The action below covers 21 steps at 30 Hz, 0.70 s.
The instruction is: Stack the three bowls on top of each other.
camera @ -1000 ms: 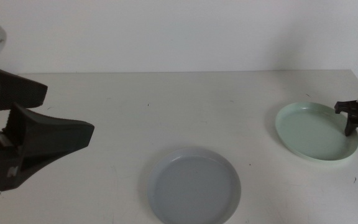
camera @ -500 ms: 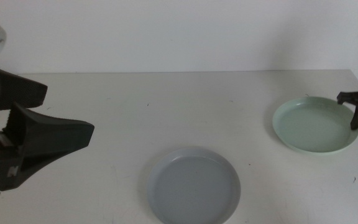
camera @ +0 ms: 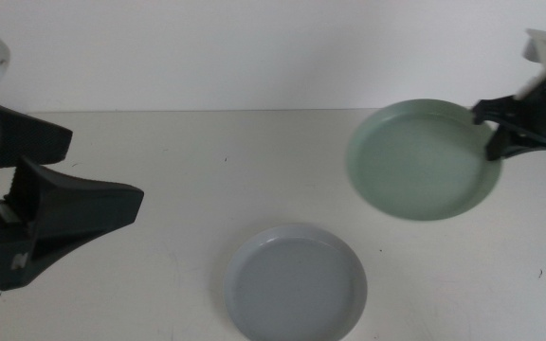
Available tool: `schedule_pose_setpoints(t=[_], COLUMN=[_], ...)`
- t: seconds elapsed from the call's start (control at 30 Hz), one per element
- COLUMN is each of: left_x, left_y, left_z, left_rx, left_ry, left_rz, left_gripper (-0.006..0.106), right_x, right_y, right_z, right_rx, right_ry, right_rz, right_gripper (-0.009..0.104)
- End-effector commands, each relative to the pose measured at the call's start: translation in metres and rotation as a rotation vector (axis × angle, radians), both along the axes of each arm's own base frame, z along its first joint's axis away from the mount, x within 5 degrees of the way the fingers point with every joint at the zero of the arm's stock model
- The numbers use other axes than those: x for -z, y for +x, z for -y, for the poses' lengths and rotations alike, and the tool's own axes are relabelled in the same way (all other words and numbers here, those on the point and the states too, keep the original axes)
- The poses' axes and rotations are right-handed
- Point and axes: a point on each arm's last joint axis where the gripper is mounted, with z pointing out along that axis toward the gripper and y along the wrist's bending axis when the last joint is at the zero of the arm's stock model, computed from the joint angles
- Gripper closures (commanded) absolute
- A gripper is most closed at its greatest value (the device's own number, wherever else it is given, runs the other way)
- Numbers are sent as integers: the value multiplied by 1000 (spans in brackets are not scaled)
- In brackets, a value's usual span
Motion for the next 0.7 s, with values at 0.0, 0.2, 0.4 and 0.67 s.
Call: schedule_pose_setpoints(t=[0.0, 0.2, 0.4, 0.67], left_x=[-15, -15, -15, -15], left_y=[-1, -1, -1, -1], left_z=[0, 0, 0, 0], left_rx=[-9, -9, -10, -10], left_ry=[-74, -74, -73, -73], left_rz=[61, 61, 62, 62], left_gripper=[-5, -5, -5, -5], right_x=[-32, -29, -10, 22], right_y=[-13, -29, -45, -60], right_z=[-24, -86, -124, -145], right_rx=[-64, -244, -329, -360], right_ry=[38, 60, 95, 98], right_rz=[100, 75, 68, 84], right_gripper=[96, 96, 96, 96])
